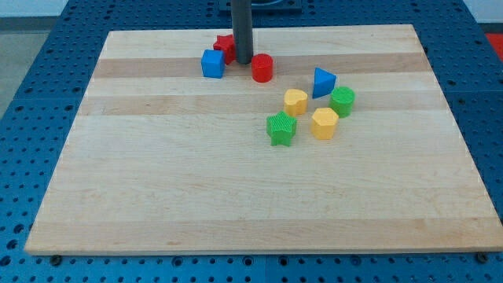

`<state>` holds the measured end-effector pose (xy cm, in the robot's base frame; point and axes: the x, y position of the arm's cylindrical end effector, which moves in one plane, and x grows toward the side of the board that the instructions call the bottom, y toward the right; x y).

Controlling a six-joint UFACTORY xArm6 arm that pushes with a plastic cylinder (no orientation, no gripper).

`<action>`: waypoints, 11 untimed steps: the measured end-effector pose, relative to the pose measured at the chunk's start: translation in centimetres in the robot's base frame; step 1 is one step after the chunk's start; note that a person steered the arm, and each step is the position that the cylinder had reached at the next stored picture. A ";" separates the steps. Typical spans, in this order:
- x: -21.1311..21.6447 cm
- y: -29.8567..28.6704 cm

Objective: Push the red circle towards the yellow heart

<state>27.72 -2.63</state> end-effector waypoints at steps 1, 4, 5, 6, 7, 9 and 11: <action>0.7 0.4; 2.3 2.0; 1.8 3.1; 1.7 3.5; 1.3 3.7; 1.3 4.1; 2.4 4.3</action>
